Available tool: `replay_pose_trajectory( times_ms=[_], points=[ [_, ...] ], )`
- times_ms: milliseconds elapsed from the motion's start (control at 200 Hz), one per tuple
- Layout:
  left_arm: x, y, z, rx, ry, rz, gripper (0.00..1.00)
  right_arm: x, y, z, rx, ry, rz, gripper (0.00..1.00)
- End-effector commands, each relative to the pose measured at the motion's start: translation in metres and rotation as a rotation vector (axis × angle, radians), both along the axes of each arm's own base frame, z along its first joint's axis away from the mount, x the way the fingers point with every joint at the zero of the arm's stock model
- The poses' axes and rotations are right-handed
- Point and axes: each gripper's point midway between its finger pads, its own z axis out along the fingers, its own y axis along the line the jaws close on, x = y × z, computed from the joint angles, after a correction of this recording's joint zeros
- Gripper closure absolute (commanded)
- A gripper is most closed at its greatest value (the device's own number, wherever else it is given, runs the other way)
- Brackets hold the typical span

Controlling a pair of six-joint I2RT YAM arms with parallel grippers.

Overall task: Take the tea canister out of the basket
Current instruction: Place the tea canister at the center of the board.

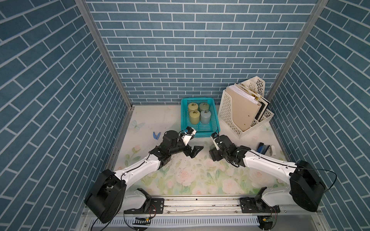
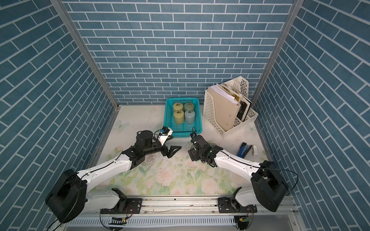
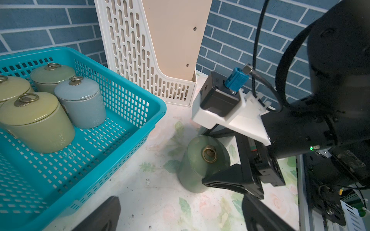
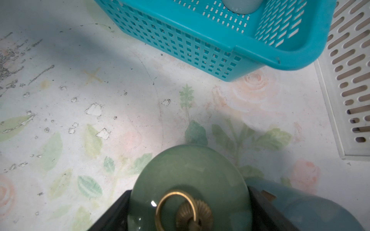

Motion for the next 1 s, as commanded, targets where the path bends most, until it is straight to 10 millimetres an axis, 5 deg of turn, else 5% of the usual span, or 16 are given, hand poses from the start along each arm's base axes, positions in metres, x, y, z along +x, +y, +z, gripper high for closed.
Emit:
replay_pose_trajectory(
  times_ms=[0,270,505,640,890,995],
  points=[
    [0.002,-0.006,0.013,-0.018,-0.041,-0.020,0.00,0.016,0.005,0.018,0.049,-0.069,-0.035,1.00],
    [0.002,-0.006,0.012,-0.015,-0.047,-0.021,0.00,0.015,0.003,0.009,0.052,-0.046,-0.029,1.00],
    [0.002,-0.006,0.010,-0.006,-0.046,-0.020,0.00,0.014,0.002,0.003,0.056,-0.027,-0.029,0.85],
    [0.001,-0.005,0.010,-0.006,-0.046,-0.021,0.00,0.013,0.002,0.001,0.059,-0.022,-0.028,0.74],
    [0.001,-0.006,0.010,-0.010,-0.043,-0.023,0.00,0.012,-0.002,-0.001,0.054,-0.022,-0.034,0.26],
    [0.000,-0.006,0.011,-0.014,-0.046,-0.024,0.00,0.012,-0.003,-0.001,0.051,-0.024,-0.037,0.16]
  ],
)
